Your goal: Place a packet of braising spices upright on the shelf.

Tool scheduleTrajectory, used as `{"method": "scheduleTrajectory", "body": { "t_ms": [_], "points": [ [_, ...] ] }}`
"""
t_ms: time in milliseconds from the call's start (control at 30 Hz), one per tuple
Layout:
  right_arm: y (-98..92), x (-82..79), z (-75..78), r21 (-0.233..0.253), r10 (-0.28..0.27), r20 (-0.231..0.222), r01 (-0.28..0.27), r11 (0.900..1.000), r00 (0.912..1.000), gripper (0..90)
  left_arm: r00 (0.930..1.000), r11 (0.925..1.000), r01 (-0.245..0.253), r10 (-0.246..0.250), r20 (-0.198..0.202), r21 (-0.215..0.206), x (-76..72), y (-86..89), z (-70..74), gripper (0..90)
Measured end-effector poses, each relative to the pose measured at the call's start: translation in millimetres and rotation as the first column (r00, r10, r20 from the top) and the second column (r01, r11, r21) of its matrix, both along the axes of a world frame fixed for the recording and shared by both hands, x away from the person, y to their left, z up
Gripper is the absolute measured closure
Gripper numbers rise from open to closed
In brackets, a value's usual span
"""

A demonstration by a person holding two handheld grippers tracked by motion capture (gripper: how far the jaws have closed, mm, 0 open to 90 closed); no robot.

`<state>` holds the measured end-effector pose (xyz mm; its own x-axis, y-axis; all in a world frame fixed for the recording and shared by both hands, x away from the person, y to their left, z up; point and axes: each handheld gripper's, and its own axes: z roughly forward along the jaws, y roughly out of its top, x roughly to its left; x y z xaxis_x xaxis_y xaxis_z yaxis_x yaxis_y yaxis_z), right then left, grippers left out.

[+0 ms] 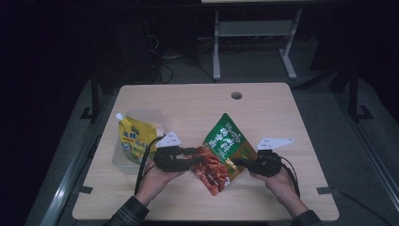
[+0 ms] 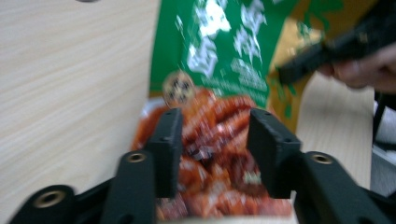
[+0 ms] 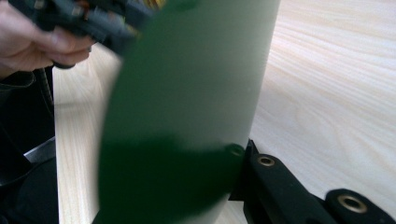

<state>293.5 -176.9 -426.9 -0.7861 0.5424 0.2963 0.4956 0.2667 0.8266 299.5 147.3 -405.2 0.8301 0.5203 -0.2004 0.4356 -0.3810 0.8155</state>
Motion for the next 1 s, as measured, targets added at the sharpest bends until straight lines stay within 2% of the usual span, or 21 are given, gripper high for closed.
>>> {"method": "scheduleTrajectory", "body": {
  "t_ms": [33, 100, 133, 167, 233, 500, 533, 667, 700, 733, 1000],
  "points": [
    [0.0, 0.0, 0.0, 0.000, 0.000, 0.000, 0.000, 1.000, 1.0000, 89.0, 1.0000, 1.0000, 0.000, 0.000, 0.000, 0.000, 0.0, 0.0, 0.0, 47.3],
    [-0.5, 1.0, 3.6, -0.008, 0.003, 0.006, -0.003, 1.000, 1.0000, 89.0, 0.9991, 0.9989, 0.040, -0.040, -0.012, 0.023, -4.7, -1.1, -4.3, 43.8],
    [-0.3, 1.6, 5.3, -0.005, 0.005, 0.001, -0.005, 1.000, 1.0000, 89.0, 0.9982, 0.9983, 0.057, -0.056, -0.022, 0.016, -6.5, -1.0, -5.7, 41.2],
    [-0.3, 2.3, 6.5, -0.009, 0.006, 0.002, -0.006, 1.000, 1.0000, 89.0, 0.9967, 0.9971, 0.076, -0.076, -0.029, 0.007, -8.4, -0.5, -7.8, 38.5],
    [1.8, 6.0, 11.9, -0.021, 0.009, 0.005, -0.009, 1.000, 0.9999, 89.0, 0.9921, 0.9926, 0.119, -0.118, -0.044, 0.023, -14.4, 0.3, -13.0, 31.5],
    [16.3, 15.0, 29.3, -0.020, 0.033, 0.031, -0.033, 0.999, 0.9990, 89.2, 0.9860, 0.9846, 0.163, -0.160, -0.048, 0.064, -29.3, 3.4, -23.9, 24.4],
    [18.6, 16.2, 31.2, -0.015, 0.034, 0.030, -0.034, 0.999, 0.9990, 89.2, 0.9838, 0.9810, 0.176, -0.173, -0.048, 0.081, -32.7, 3.4, -27.7, 24.3],
    [24.5, 20.0, 36.3, -0.006, 0.041, 0.030, -0.041, 0.999, 0.9987, 89.3, 0.9834, 0.9780, 0.178, -0.172, -0.056, 0.110, -36.8, 2.8, -33.0, 23.6],
    [26.8, 21.5, 38.6, -0.003, 0.042, 0.035, -0.042, 0.999, 0.9985, 89.2, 0.9846, 0.9798, 0.170, -0.165, -0.059, 0.105, -37.8, 1.9, -34.0, 23.6],
    [31.3, 24.2, 42.7, 0.003, 0.050, 0.047, -0.050, 0.999, 0.9976, 89.3, 0.9829, 0.9773, 0.180, -0.174, -0.061, 0.113, -38.4, 1.5, -35.1, 23.5],
    [52.2, 37.8, 54.4, -0.006, 0.068, 0.077, -0.067, 0.998, 0.9947, 89.4, 0.9804, 0.9721, 0.195, -0.189, -0.056, 0.131, -41.3, -0.2, -39.5, 22.4]
  ]
}}
